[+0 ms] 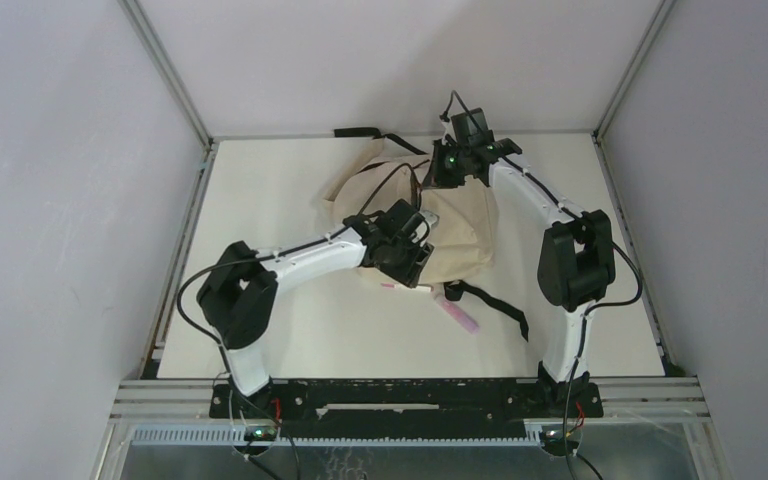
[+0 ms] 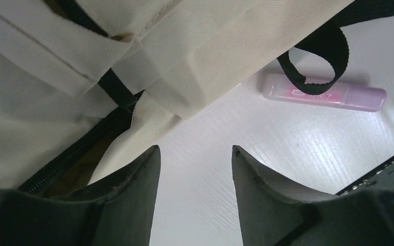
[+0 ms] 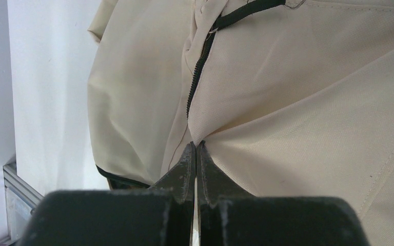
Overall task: Pack the student bag
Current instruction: Move the student bag to the center of the board, then move the stationery to the center of the board.
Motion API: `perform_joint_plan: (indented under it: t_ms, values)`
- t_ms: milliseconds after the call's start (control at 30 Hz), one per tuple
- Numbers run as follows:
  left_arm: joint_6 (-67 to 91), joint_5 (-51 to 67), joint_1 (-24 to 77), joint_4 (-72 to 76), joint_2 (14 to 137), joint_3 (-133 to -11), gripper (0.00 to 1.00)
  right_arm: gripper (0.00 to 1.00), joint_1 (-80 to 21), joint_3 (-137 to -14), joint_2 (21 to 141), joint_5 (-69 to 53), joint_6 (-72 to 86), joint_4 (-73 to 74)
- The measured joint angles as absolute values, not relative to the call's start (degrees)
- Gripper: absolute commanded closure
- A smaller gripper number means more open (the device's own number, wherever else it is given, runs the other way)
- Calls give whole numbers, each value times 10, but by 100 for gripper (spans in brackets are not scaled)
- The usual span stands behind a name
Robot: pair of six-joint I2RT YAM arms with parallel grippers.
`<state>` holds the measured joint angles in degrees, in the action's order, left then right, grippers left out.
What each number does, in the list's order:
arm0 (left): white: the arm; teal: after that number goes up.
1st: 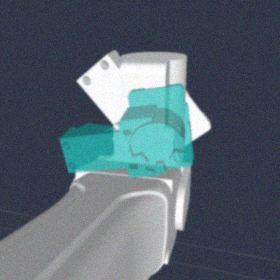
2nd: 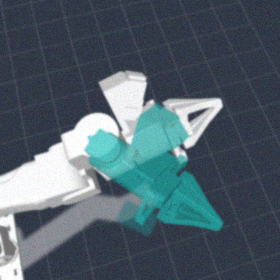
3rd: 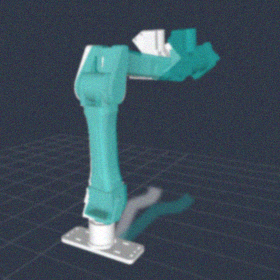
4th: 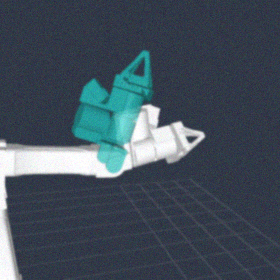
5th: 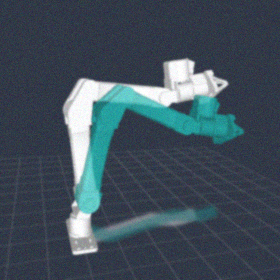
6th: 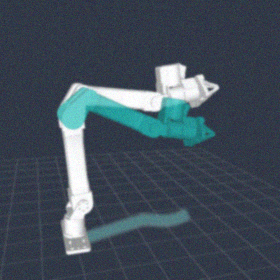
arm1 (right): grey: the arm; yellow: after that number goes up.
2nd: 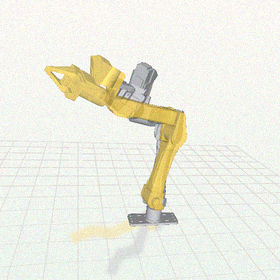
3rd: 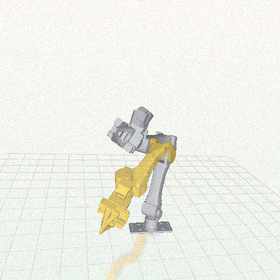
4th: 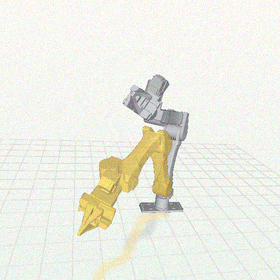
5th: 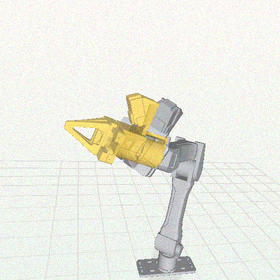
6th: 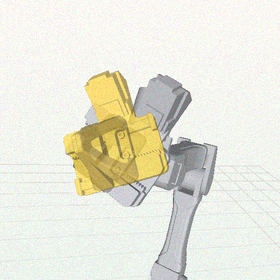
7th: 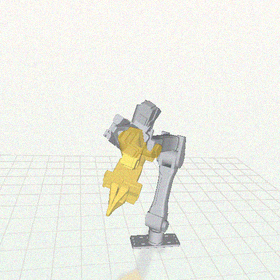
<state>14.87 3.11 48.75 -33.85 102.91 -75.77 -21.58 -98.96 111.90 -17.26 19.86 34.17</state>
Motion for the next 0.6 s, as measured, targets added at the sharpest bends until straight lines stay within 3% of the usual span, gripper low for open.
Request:
perform_joint_plan:
  t_ms: [600]
  values:
    - [39,66,503,-308,1086,-757,43,100,-218,-989,1119,-173,198,342]
